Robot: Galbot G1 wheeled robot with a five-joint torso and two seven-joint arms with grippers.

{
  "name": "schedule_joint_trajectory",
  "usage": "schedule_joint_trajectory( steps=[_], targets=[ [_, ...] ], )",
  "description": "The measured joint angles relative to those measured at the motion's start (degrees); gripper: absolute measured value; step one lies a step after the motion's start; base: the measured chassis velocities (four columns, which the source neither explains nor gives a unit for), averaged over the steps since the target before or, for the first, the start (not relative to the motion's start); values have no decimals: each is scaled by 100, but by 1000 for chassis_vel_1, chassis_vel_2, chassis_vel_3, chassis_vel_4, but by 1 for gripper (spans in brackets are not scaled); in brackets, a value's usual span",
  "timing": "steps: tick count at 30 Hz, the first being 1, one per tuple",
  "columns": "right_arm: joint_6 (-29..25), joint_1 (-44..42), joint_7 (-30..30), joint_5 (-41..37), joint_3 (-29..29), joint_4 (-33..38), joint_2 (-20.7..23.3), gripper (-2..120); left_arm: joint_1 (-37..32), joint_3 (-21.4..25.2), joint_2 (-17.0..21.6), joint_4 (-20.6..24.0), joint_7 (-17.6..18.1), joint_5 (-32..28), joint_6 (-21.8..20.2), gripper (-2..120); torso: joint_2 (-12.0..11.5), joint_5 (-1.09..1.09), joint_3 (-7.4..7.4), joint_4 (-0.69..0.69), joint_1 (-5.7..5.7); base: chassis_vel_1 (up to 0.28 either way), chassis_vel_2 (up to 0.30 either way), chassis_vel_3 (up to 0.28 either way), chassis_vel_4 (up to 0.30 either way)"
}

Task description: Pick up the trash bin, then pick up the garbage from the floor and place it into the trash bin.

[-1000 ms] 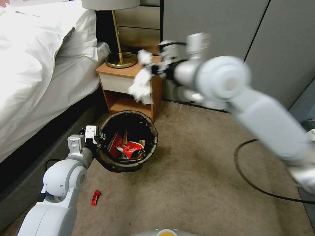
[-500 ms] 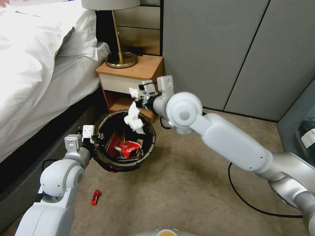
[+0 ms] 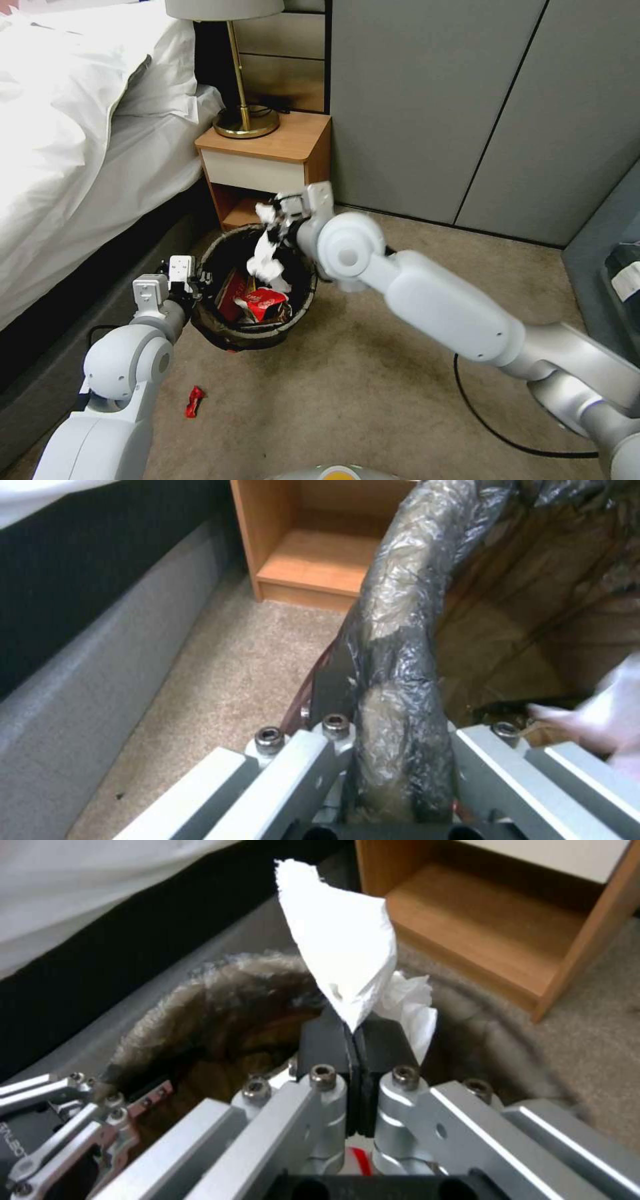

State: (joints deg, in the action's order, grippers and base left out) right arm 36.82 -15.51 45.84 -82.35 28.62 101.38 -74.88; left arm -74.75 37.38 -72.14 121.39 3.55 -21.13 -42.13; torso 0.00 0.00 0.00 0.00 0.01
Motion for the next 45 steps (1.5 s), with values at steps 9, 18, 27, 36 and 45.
schedule_joint_trajectory(
  steps=[9, 18, 27, 36, 45],
  targets=[
    [5, -70, -15, 332, 141, -371, -186, 8, -23, 60, 45, -4, -13, -13, 0, 1, 0, 0, 0, 0, 0, 0, 0, 0, 0],
    [-15, -135, 54, 304, 122, -296, -115, 41, 8, 21, 2, -34, -20, -6, 0, 1, 0, 1, 0, -1, 0, 0, 0, 0, 0],
    [-5, -128, 51, 296, 81, -258, -50, 76, 15, 22, 9, -43, -17, -27, 0, 1, 0, 1, 0, -1, 0, 0, 0, 0, 0],
    [0, -88, 44, 238, 34, -138, -17, 100, 31, 22, 23, -24, -13, -43, 0, 1, 0, 1, 0, 0, 0, 0, 0, 0, 0],
    [-16, -13, 54, 190, -173, 314, 140, 100, 6, 21, 37, 24, -11, -38, 0, 1, 0, 1, 0, 0, 0, 0, 0, 0, 0]
  ],
)
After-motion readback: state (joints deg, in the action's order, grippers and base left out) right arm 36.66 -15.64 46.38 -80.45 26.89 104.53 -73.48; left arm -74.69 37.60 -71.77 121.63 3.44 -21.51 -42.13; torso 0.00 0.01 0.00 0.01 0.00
